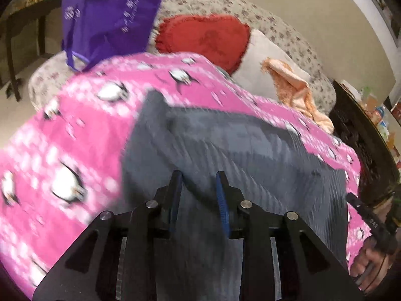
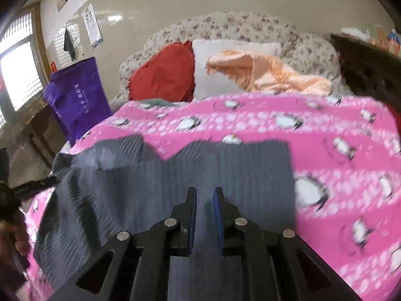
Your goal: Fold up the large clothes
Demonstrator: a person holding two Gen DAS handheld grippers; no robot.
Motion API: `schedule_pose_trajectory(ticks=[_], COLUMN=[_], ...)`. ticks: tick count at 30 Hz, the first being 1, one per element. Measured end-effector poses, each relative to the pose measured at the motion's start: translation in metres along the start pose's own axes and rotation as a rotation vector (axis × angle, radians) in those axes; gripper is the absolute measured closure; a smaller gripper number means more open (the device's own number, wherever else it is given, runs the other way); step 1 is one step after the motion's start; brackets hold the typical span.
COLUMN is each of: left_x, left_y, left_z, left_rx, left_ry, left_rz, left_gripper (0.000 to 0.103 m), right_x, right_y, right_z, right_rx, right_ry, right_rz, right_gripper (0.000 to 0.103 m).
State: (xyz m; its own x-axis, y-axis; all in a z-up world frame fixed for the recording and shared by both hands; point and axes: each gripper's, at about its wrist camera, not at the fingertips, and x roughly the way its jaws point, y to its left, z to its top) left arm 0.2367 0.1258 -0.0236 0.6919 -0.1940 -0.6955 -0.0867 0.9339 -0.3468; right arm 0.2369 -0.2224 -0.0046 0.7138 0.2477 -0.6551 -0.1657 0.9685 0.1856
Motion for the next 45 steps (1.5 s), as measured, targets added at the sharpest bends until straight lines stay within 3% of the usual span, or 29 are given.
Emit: schedule_pose_trajectory(ticks=[2, 3, 5, 7, 12, 16, 20, 23, 25, 30, 33, 36, 38, 39, 40, 42, 45], left_x=[0.009, 0.014, 0.026, 0.024, 0.016, 0.018, 0.019, 0.021, 0.022, 0.022, 0.008, -0.036, -0.074, -0.090, -0.105, -0.124, -0.120], left_y=[-0.013, -0.018, -0.011, 0.003, 0.014, 0.025, 0.026, 0.021, 0.020, 0.015, -0.002, -0.002, 0.001, 0.004, 0.010, 0.025, 0.047], left_z=[-0.011, -0.018, -0.039, -0.052, -0.058, -0.056, -0.057, -0.055, -0.054, -0.055, -0.057, -0.069, -0.091, -0.105, -0.121, -0.151, -0.174], left_rx=[0.058, 0.106, 0.175, 0.163, 0.124, 0.071, 0.044, 0.058, 0.060, 0.083, 0.195, 0.200, 0.222, 0.235, 0.244, 0.248, 0.218], left_ry=[0.000, -0.016, -0.031, -0.049, -0.083, -0.070, -0.068, -0.066, -0.066, -0.065, 0.033, 0.041, 0.010, -0.005, -0.024, -0.036, 0.006], left_rz=[0.016, 0.052, 0.117, 0.072, 0.065, 0.009, -0.013, 0.006, 0.009, 0.037, 0.105, 0.038, 0.009, 0.013, 0.018, 0.029, 0.054], left_gripper=[0.077, 0.072, 0.066, 0.066, 0.066, 0.066, 0.066, 0.066, 0.066, 0.066, 0.066, 0.066, 0.052, 0.035, 0.029, 0.029, 0.029], right_x=[0.007, 0.015, 0.033, 0.043, 0.045, 0.036, 0.012, -0.013, -0.032, -0.075, -0.093, -0.121, -0.137, -0.143, -0.147, -0.150, -0.148], right_y=[0.011, 0.015, 0.011, -0.011, -0.022, -0.028, -0.030, -0.034, -0.030, -0.012, -0.005, -0.005, -0.008, -0.012, -0.015, -0.020, -0.025], right_z=[-0.008, -0.013, -0.023, -0.034, -0.035, -0.021, 0.004, 0.006, -0.007, -0.076, -0.113, -0.141, -0.158, -0.168, -0.176, -0.186, -0.200], right_rx=[-0.016, -0.038, -0.100, -0.110, -0.200, -0.154, -0.079, 0.026, 0.046, 0.000, -0.031, -0.049, -0.043, -0.020, -0.003, 0.018, 0.062], right_ry=[0.012, 0.033, 0.071, 0.072, 0.020, -0.006, -0.071, -0.072, -0.070, -0.005, 0.052, 0.050, 0.052, 0.053, 0.053, 0.053, 0.075], right_rz=[0.027, 0.039, -0.012, -0.026, 0.005, -0.001, -0.107, -0.054, -0.031, -0.026, -0.047, -0.057, -0.065, -0.062, -0.060, -0.059, -0.062], right_gripper=[0.091, 0.091, 0.091, 0.103, 0.103, 0.103, 0.101, 0.101, 0.099, 0.099, 0.099, 0.098, 0.086, 0.080, 0.069, 0.066, 0.066])
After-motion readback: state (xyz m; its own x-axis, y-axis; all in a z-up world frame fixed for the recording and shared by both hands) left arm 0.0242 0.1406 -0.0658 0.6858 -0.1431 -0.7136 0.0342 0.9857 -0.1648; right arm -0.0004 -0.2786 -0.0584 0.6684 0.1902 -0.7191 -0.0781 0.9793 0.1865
